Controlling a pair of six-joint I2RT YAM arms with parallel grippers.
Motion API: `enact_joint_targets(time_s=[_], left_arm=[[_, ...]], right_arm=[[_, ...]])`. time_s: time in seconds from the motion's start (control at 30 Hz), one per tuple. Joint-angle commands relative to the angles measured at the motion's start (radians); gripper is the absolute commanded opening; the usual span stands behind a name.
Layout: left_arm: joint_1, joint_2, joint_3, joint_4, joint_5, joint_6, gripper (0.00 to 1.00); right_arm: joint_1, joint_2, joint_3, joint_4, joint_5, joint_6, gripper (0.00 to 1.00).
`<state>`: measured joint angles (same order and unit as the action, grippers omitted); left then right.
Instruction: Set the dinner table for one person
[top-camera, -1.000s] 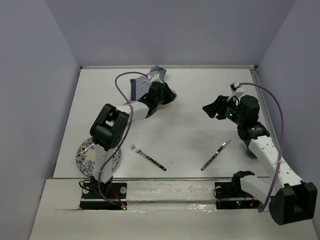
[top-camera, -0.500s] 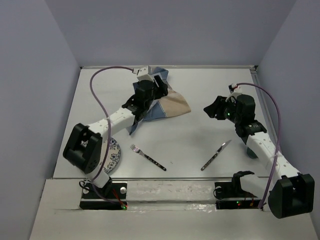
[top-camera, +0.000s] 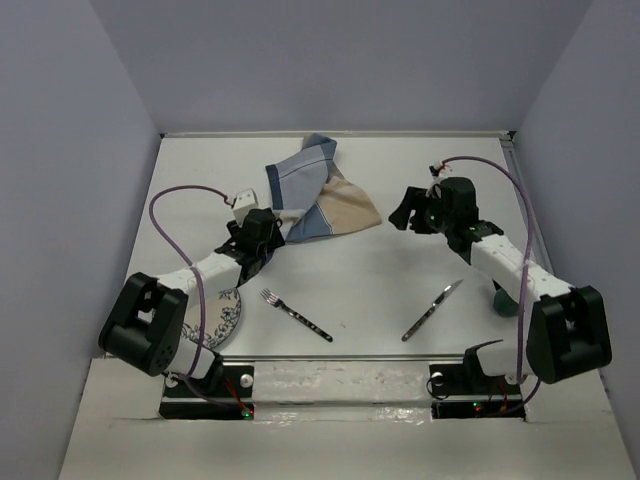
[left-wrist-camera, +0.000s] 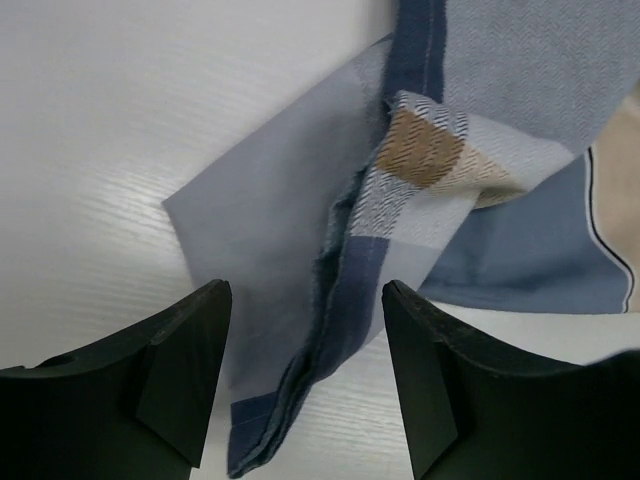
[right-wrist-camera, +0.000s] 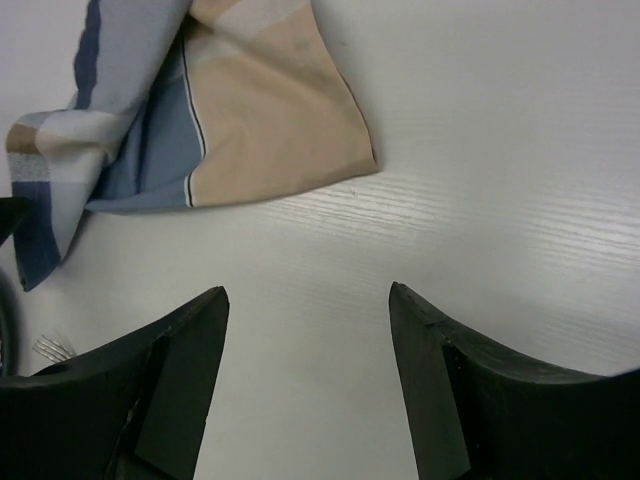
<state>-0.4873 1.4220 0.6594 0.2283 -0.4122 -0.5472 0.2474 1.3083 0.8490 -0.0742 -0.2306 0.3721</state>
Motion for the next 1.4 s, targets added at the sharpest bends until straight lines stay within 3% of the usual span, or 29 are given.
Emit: enact_joint_targets(time_s=[0.0,0.27,0.57,0.63,0.7,0.83,0.9,0.93,1.07,1.1,1.37], left_arm=[[0.024,-0.092,-0.038,0.026,-0.005,0.03,0.73],[0.055,0.006,-0.024,0.1,0.076,0.044,0.69],[0.072,0.04,-0.004,0.164,0.127,0.033,0.58],[0.081,0.054,0.005,0.175,0.144,0.033,0.52],[0.093,0.066,0.002,0.195,0.164,0.026,0.42],[0.105,0.081,-0.007,0.236,0.202,0.01,0.4],[0.105,0.095,-0.003,0.246,0.217,0.009,0.33],[0.108,0.1,-0.001,0.25,0.222,0.006,0.26],[0.125,0.101,0.012,0.27,0.228,-0.01,0.0],[0.131,0.098,0.019,0.276,0.233,-0.013,0.0],[0.239,0.081,0.114,0.293,0.25,-0.056,0.0]], right_arm=[[0.049,0.161,0.086,0.062,0.088,0.031,0.71],[0.079,0.488,0.252,0.091,0.137,0.017,0.69],[0.156,0.621,0.364,0.047,0.223,-0.022,0.65],[0.156,0.638,0.393,0.031,0.224,-0.024,0.63],[0.165,0.658,0.412,0.014,0.226,-0.025,0.59],[0.165,0.654,0.394,0.008,0.284,-0.019,0.53],[0.165,0.645,0.384,0.01,0.307,-0.021,0.42],[0.165,0.641,0.38,0.01,0.322,-0.019,0.31],[0.165,0.615,0.377,0.008,0.407,-0.036,0.05],[0.165,0.609,0.377,0.007,0.416,-0.041,0.01],[0.064,0.475,0.291,0.004,0.448,-0.052,0.0]])
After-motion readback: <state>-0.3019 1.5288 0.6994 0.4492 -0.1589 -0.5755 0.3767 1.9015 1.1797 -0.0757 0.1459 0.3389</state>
